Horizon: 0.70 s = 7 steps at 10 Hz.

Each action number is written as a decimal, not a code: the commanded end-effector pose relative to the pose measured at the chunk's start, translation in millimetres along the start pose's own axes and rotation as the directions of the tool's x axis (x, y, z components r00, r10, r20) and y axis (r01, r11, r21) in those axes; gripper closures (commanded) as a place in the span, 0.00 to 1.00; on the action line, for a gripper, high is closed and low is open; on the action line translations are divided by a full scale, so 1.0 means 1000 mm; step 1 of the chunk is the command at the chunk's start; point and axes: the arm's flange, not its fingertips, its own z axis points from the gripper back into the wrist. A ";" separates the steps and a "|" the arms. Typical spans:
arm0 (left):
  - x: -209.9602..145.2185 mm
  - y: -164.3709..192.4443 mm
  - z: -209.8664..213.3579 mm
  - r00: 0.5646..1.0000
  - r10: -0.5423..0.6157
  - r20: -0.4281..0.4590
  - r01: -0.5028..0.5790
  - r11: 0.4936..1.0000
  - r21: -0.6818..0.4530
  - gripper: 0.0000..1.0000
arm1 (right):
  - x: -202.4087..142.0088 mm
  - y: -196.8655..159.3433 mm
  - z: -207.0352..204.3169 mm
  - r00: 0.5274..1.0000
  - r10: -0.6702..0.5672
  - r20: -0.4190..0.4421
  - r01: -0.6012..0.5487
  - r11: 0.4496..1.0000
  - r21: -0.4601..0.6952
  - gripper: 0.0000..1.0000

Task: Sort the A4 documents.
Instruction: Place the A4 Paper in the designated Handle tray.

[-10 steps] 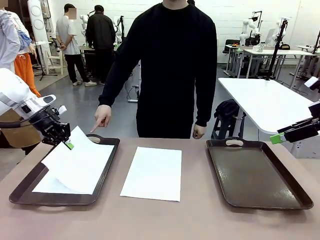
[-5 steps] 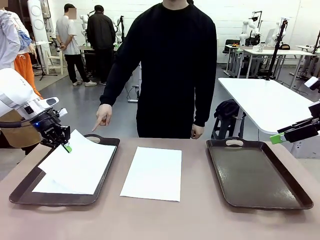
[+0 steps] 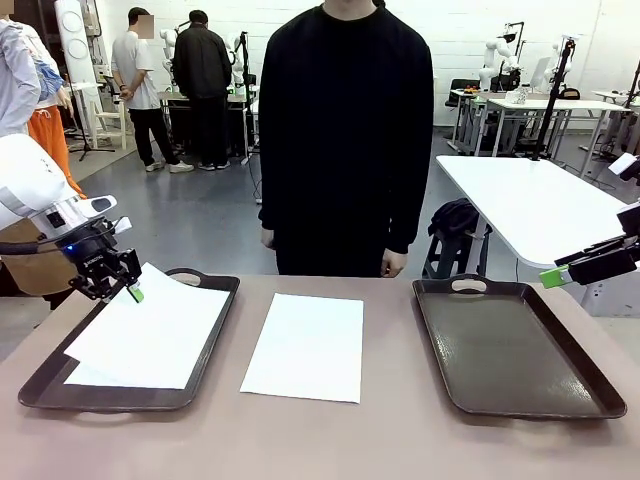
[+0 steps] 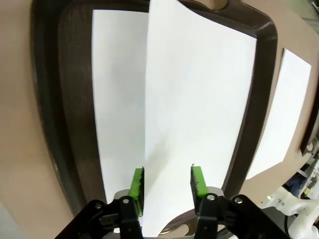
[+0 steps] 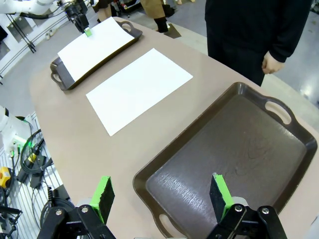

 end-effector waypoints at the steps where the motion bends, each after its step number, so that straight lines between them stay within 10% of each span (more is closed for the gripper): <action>1: -0.009 -0.004 0.007 0.999 0.034 0.036 -0.037 0.994 0.106 0.23 | 0.001 -0.003 -0.002 1.000 0.007 0.022 -0.007 1.000 0.018 0.00; 4: -0.012 -0.005 0.014 0.998 0.029 0.058 -0.033 0.996 0.079 0.00 | 0.001 -0.003 -0.002 1.000 0.007 0.022 -0.007 1.000 0.018 0.00; 7: -0.006 -0.002 0.017 0.999 0.013 0.046 -0.016 0.997 0.070 0.00 | 0.001 -0.003 -0.002 1.000 0.007 0.022 -0.007 1.000 0.018 0.00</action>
